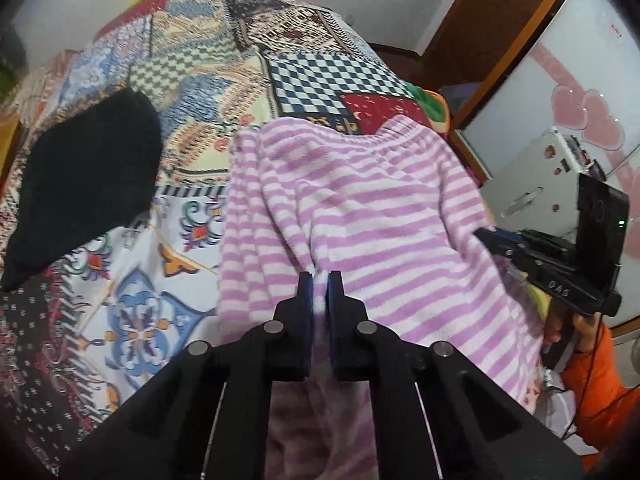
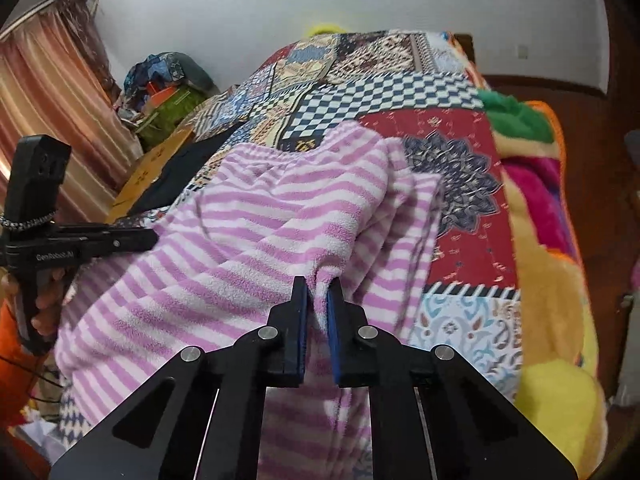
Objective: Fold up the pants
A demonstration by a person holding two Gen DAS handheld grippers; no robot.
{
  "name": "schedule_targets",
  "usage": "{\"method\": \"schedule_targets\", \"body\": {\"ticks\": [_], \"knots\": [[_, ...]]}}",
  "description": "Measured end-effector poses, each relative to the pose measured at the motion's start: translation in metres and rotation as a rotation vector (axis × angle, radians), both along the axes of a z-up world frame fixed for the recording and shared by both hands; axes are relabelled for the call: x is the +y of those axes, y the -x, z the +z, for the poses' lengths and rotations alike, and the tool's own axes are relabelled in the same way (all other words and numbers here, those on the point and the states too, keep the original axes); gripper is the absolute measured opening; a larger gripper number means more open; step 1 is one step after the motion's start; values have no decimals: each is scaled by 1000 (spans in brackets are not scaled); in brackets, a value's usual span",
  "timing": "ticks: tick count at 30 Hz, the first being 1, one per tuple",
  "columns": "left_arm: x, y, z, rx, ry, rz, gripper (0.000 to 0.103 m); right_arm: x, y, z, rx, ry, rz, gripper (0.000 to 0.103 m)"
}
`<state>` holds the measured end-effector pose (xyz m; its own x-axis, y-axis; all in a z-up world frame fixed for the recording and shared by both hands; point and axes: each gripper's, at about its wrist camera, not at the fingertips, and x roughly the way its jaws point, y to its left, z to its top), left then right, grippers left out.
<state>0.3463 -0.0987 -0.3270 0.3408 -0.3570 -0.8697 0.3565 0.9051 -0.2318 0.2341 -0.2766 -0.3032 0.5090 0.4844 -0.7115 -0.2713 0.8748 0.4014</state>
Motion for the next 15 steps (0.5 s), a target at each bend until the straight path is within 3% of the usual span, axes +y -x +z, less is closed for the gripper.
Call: {"method": "schedule_targets", "body": {"ticks": [3, 6, 9, 13, 15], "knots": [[5, 1, -3, -7, -48, 14, 3, -4, 2, 0, -13, 43, -24, 7], [16, -1, -14, -30, -168, 64, 0, -11, 1, -8, 2, 115, -60, 6], [36, -2, -23, 58, -100, 92, 0, -15, 5, -10, 14, 150, -75, 6], [40, 6, -2, -4, -90, 87, 2, -22, 15, 7, -8, 152, -81, 6], [36, 5, 13, -34, -71, 70, 13, -23, 15, 14, -16, 132, -87, 13]]}}
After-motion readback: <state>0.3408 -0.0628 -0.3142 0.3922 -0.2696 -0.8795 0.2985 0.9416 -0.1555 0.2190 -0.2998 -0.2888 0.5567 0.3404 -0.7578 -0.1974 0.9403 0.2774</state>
